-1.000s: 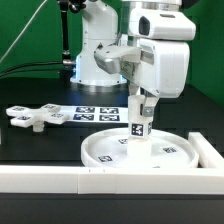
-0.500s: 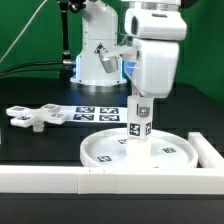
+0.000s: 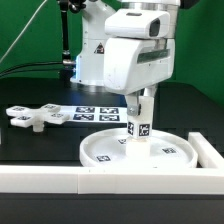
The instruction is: Assemble round table
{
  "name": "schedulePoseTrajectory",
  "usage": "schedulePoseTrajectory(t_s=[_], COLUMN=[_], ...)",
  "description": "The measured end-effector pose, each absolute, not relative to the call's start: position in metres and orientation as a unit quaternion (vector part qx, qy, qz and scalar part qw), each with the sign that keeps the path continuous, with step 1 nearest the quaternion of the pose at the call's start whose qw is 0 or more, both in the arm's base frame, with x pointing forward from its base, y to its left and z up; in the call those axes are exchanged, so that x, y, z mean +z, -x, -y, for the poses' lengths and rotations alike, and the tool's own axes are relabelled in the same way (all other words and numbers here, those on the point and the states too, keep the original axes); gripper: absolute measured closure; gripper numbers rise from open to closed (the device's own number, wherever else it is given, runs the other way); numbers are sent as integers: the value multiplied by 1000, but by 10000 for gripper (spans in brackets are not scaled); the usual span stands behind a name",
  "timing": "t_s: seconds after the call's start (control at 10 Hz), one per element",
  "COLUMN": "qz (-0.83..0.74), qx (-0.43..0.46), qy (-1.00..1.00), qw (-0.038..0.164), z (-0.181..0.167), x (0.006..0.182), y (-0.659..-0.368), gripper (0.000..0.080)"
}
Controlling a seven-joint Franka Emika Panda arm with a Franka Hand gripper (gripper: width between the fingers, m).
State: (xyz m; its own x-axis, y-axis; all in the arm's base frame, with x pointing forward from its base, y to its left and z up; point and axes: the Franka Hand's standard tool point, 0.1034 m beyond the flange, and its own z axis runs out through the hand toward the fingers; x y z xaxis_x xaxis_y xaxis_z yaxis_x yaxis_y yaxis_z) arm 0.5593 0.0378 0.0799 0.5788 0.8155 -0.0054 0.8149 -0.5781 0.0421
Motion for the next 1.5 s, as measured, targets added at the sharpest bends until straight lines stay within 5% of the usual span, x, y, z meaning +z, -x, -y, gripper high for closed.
schedulePoseTrajectory(t_s=[1.1,1.5], qz=[3,208], qx=[14,3], qy=[-1000,-977], qw=[0,-38], z=[-43,-39], x=[79,78], y=[-559,-558], gripper=[393,393])
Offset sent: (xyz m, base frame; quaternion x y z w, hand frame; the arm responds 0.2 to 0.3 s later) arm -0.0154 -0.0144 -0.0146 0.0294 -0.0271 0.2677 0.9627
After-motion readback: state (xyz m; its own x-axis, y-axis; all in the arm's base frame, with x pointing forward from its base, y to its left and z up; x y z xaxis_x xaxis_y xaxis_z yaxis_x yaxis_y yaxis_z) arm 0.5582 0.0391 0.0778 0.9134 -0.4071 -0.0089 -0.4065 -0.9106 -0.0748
